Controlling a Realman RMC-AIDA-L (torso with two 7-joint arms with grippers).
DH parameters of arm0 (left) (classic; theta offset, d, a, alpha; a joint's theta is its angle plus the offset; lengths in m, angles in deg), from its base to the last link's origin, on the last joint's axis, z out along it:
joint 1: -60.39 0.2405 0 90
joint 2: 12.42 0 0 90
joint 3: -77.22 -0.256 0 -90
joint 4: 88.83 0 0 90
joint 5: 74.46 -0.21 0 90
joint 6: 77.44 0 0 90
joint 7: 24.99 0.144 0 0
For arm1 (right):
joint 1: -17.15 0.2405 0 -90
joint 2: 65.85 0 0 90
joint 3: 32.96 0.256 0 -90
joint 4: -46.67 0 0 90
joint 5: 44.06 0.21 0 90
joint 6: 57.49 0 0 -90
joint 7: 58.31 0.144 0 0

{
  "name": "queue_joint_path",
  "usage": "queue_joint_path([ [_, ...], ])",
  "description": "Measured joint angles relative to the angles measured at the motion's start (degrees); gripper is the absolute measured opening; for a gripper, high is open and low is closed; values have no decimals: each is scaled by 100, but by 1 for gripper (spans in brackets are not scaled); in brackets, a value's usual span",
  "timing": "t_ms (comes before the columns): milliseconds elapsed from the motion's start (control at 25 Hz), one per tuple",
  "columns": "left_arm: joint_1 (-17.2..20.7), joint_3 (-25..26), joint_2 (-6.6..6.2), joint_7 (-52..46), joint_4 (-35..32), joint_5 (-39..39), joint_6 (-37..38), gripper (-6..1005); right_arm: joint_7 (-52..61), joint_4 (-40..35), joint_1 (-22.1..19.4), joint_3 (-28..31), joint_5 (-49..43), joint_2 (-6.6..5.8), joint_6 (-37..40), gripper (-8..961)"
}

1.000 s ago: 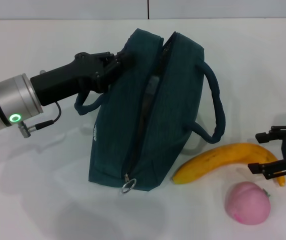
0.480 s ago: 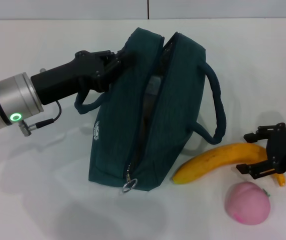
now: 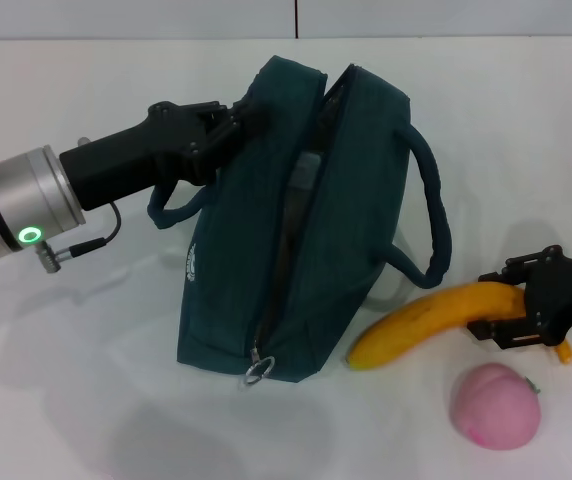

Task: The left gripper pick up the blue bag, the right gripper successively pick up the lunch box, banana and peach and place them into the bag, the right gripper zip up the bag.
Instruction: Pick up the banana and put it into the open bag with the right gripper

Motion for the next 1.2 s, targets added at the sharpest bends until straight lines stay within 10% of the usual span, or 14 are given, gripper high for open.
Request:
queue_joint_path([
  [480,84,0,-6,33,-11,-6,22,46,-49,-58,-189,814,480,0,1,473],
  [1200,85,35,5,79,-8,17,53,46,-228,12,-557,2664,983,-24,32,468],
])
